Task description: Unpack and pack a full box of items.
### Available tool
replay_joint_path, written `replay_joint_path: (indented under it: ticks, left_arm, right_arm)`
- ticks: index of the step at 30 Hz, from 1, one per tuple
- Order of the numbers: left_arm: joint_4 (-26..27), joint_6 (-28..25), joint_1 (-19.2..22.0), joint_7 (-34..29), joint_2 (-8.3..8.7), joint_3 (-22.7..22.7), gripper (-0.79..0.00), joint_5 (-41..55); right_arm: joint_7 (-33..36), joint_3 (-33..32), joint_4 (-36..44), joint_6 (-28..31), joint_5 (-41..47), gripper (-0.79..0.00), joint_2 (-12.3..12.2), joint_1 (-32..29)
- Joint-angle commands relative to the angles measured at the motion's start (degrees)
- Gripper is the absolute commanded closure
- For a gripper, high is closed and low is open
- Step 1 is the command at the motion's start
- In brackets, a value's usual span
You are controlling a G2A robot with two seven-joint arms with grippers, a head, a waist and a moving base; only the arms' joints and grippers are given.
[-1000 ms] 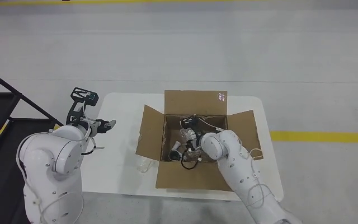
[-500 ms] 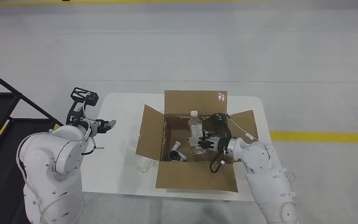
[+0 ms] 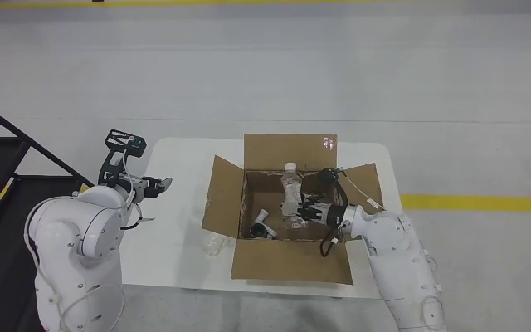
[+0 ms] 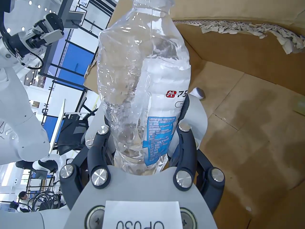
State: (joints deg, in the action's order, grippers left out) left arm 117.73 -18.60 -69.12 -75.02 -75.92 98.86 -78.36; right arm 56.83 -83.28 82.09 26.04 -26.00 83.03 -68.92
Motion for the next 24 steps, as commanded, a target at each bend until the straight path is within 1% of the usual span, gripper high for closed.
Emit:
replay_joint_path:
  ticks: [1, 3, 6, 9, 13, 14, 17, 19, 24]
  left_arm:
    - [0.0, 0.0, 0.0, 0.0, 0.0, 0.0, -0.785, 0.0]
    - [0.0, 0.0, 0.0, 0.0, 0.0, 0.0, -0.785, 0.0]
    - [0.0, 0.0, 0.0, 0.0, 0.0, 0.0, -0.785, 0.0]
    - [0.0, 0.0, 0.0, 0.0, 0.0, 0.0, -0.785, 0.0]
    - [0.0, 0.0, 0.0, 0.0, 0.0, 0.0, -0.785, 0.0]
    - [0.0, 0.0, 0.0, 0.0, 0.0, 0.0, -0.785, 0.0]
    - [0.0, 0.0, 0.0, 0.0, 0.0, 0.0, -0.785, 0.0]
    - [0.0, 0.0, 0.0, 0.0, 0.0, 0.0, -0.785, 0.0]
    - [0.0, 0.0, 0.0, 0.0, 0.0, 0.0, -0.785, 0.0]
  right_arm:
    - [-1.8, -0.3, 0.6, -0.7, 2.6, 0.0, -0.1, -0.4]
    - [-1.3, -1.5, 1.2, -0.7, 6.6, 0.0, -0.4, -0.5]
    - [1.3, -4.5, 1.7, 0.0, 14.6, 0.0, -1.1, -0.6]
    - [4.0, -8.8, 2.4, 0.2, 23.2, 0.0, -2.0, -1.2]
    - [6.9, -16.3, 5.0, 0.3, 31.6, 0.0, -3.4, -3.6]
    - [7.0, -19.6, 6.2, 0.7, 32.5, 0.0, -4.0, -4.6]
    - [7.5, -26.4, 9.3, 0.3, 33.4, 0.0, -5.2, -7.6]
    - [6.9, -30.6, 11.3, -0.2, 31.1, 0.0, -6.0, -9.3]
    - [4.7, -36.6, 13.2, -2.4, 25.6, 0.0, -7.3, -13.3]
